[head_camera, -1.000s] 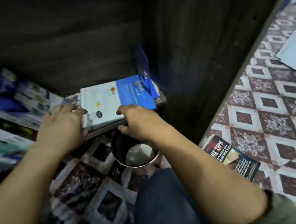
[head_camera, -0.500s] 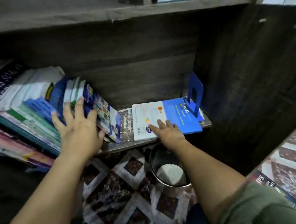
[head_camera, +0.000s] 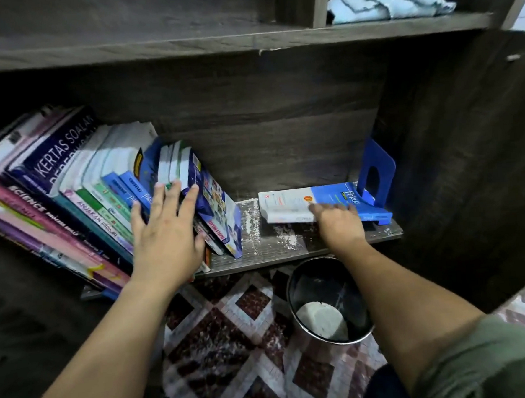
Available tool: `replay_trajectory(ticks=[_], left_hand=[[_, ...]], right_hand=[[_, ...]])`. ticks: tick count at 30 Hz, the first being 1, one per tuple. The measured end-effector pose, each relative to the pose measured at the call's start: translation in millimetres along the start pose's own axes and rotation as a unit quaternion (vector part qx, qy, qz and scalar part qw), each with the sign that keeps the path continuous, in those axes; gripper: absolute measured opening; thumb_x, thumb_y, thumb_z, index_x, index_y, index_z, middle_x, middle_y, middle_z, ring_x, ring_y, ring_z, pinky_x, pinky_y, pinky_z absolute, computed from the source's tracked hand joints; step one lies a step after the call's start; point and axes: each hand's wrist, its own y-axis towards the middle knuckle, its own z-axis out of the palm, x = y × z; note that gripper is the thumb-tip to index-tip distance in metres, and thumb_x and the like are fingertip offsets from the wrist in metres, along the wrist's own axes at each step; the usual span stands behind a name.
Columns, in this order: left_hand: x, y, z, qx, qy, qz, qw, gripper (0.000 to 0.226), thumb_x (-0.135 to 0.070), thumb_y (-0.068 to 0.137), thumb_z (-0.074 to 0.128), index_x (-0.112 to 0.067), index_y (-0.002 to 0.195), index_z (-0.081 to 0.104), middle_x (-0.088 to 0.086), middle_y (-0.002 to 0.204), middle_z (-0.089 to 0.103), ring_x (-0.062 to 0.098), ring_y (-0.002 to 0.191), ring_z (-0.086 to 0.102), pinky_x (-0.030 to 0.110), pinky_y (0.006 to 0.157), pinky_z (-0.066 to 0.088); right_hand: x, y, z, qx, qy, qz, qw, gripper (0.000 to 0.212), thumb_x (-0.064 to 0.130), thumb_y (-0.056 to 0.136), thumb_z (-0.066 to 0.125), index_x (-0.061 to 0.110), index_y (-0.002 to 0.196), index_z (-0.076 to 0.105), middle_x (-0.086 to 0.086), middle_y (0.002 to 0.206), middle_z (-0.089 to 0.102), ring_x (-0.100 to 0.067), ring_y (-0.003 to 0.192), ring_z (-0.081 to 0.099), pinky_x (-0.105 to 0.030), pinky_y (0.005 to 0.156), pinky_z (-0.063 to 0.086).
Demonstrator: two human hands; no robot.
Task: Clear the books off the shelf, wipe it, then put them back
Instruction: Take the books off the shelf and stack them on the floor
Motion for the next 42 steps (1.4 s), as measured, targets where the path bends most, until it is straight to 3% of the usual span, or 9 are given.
replay_trajectory(ticks=[3, 5, 10, 17, 22, 26, 30, 37, 42], left_hand=[[-2.4, 1.2, -1.8, 0.015, 0.002, -0.008, 1.000, 0.081, -0.040, 0.091, 0.055, -0.025, 0.155, 0.007, 0.002, 0.162, 0.002, 0.023, 0.149, -0.005, 0.052, 0.116, -0.003], [-4.2, 1.8, -2.4, 0.020, 0.002, -0.014, 1.000, 0.081, -0.039, 0.092, 0.054, -0.025, 0.155, 0.005, 0.001, 0.162, 0.001, 0.023, 0.149, -0.005, 0.052, 0.116, -0.003], [-4.8, 1.3, -5.2, 0.017, -0.003, -0.014, 1.000, 0.081, -0.036, 0.092, 0.055, -0.025, 0.155, 0.006, 0.002, 0.163, 0.001, 0.023, 0.149, -0.004, 0.052, 0.117, -0.002], [-4.6, 2.1, -7.2, 0.030, -0.012, -0.014, 0.999, 0.080, -0.034, 0.093, 0.053, -0.026, 0.155, 0.003, 0.000, 0.162, -0.002, 0.022, 0.149, -0.007, 0.052, 0.117, -0.003], [1.2, 0.4, -19.1, -0.002, -0.058, -0.007, 0.998, 0.071, -0.032, 0.093, 0.054, -0.020, 0.153, 0.019, 0.003, 0.160, 0.016, 0.023, 0.148, 0.008, 0.048, 0.118, 0.012], [9.7, -0.5, -34.7, -0.114, -0.020, -0.035, 0.993, 0.067, -0.026, 0.082, 0.065, -0.013, 0.143, 0.040, 0.011, 0.153, 0.030, 0.033, 0.142, 0.017, 0.055, 0.110, 0.018], [16.4, -0.6, -41.1, -0.088, 0.003, -0.142, 0.986, 0.087, -0.024, 0.077, 0.067, -0.010, 0.150, 0.021, 0.016, 0.158, 0.012, 0.036, 0.147, 0.000, 0.060, 0.112, 0.006], [22.4, -1.9, -33.1, -0.085, 0.022, -0.151, 0.985, 0.091, -0.018, 0.075, 0.065, -0.009, 0.151, 0.014, 0.009, 0.156, 0.017, 0.031, 0.147, 0.002, 0.057, 0.114, 0.005], [24.6, -3.5, -30.5, -0.092, 0.023, -0.143, 0.985, 0.092, -0.017, 0.075, 0.065, -0.010, 0.150, 0.013, 0.008, 0.156, 0.016, 0.031, 0.147, 0.002, 0.056, 0.114, 0.002]], right_hand=[[8.9, -0.6, -19.4, -0.155, 0.079, 0.002, 0.985, 0.052, 0.005, 0.094, 0.043, 0.021, 0.144, 0.042, -0.004, 0.147, 0.046, -0.036, 0.133, 0.041, -0.055, 0.110, 0.024], [17.9, -5.8, -27.8, -0.165, 0.090, -0.021, 0.982, 0.057, 0.002, 0.093, 0.043, 0.020, 0.147, 0.038, -0.004, 0.151, 0.041, -0.038, 0.136, 0.038, -0.057, 0.111, 0.023], [37.6, -21.0, -16.3, -0.039, 0.007, -0.078, 0.996, 0.063, 0.007, 0.098, 0.034, 0.029, 0.153, 0.015, 0.003, 0.160, 0.022, -0.033, 0.141, 0.027, -0.055, 0.115, 0.018], [21.1, -22.1, 6.5, 0.134, -0.018, -0.119, 0.984, 0.060, 0.008, 0.097, 0.036, 0.034, 0.149, 0.024, 0.003, 0.152, 0.033, -0.028, 0.133, 0.038, -0.052, 0.108, 0.032], [32.8, -22.9, -12.3, 0.227, 0.016, -0.091, 0.969, 0.063, 0.024, 0.090, 0.051, 0.026, 0.149, 0.029, -0.003, 0.154, 0.029, -0.030, 0.136, 0.037, -0.048, 0.110, 0.035], [70.0, -22.5, -58.7, 0.094, 0.046, -0.134, 0.985, 0.069, 0.024, 0.088, 0.055, 0.026, 0.150, 0.027, -0.006, 0.155, 0.028, -0.030, 0.135, 0.038, -0.043, 0.109, 0.035], [120.6, -17.2, -107.5, -0.062, 0.108, -0.244, 0.962, 0.081, 0.021, 0.087, 0.058, 0.024, 0.154, 0.014, -0.005, 0.158, 0.021, -0.028, 0.138, 0.031, -0.042, 0.109, 0.032], [167.9, 4.8, -133.9, -0.060, -0.018, -0.312, 0.948, 0.082, 0.010, 0.091, 0.057, 0.024, 0.155, 0.008, -0.002, 0.163, -0.002, -0.024, 0.148, 0.009, -0.046, 0.116, 0.023], [162.6, 11.8, -131.5, -0.063, 0.019, -0.308, 0.949, 0.070, 0.003, 0.092, 0.049, 0.019, 0.153, 0.018, 0.001, 0.163, 0.008, -0.020, 0.148, 0.013, -0.044, 0.116, 0.024]])
